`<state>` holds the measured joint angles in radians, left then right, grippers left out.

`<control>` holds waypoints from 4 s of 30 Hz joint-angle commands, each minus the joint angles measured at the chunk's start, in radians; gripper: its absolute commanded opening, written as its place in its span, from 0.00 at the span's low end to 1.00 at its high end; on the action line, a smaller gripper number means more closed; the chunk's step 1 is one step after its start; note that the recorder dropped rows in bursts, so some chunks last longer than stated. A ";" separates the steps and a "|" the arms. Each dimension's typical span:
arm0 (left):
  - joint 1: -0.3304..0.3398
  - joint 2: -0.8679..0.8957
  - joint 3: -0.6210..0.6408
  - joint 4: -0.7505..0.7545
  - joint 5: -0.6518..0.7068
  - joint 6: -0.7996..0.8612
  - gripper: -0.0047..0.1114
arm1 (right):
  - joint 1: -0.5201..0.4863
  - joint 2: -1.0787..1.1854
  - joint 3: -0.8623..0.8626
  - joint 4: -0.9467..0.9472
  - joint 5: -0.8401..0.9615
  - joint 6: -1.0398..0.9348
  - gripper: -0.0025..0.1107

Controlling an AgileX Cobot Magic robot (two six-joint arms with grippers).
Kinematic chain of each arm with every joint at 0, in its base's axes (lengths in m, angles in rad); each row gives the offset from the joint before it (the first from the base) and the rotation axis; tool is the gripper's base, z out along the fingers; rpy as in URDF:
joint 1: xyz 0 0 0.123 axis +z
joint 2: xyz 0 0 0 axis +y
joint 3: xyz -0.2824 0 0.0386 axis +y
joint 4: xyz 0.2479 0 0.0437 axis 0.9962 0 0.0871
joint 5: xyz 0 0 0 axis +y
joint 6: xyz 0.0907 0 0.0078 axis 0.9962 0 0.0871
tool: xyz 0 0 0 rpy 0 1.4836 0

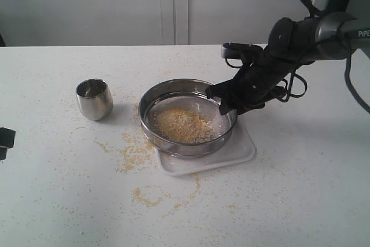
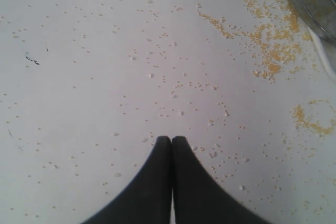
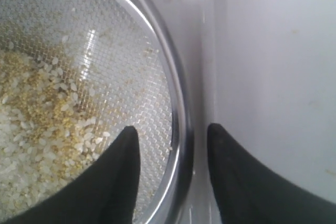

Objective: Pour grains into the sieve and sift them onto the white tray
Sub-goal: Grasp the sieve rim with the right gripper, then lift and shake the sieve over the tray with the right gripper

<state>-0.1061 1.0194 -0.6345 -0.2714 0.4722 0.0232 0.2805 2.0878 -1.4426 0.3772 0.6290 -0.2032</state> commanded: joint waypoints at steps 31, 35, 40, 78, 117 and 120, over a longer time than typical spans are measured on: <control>0.001 -0.008 0.009 -0.008 0.008 0.004 0.04 | 0.003 0.034 -0.002 0.025 0.019 0.026 0.04; 0.001 -0.008 0.009 -0.008 0.008 0.004 0.04 | 0.003 0.034 -0.002 0.023 0.008 0.026 0.02; 0.001 -0.008 0.009 -0.008 0.008 0.004 0.04 | 0.003 0.032 -0.002 0.023 -0.009 0.026 0.02; 0.001 -0.008 0.009 -0.008 0.008 0.004 0.04 | 0.011 -0.071 0.000 -0.023 -0.072 0.085 0.02; 0.001 -0.008 0.009 -0.008 0.008 0.004 0.04 | -0.024 -0.054 -0.002 -0.014 -0.116 0.247 0.02; 0.001 -0.008 0.009 -0.008 0.008 0.004 0.04 | -0.033 -0.071 -0.001 -0.055 0.110 0.233 0.02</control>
<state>-0.1061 1.0194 -0.6345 -0.2714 0.4703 0.0232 0.2567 2.0402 -1.4410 0.3383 0.5701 0.0342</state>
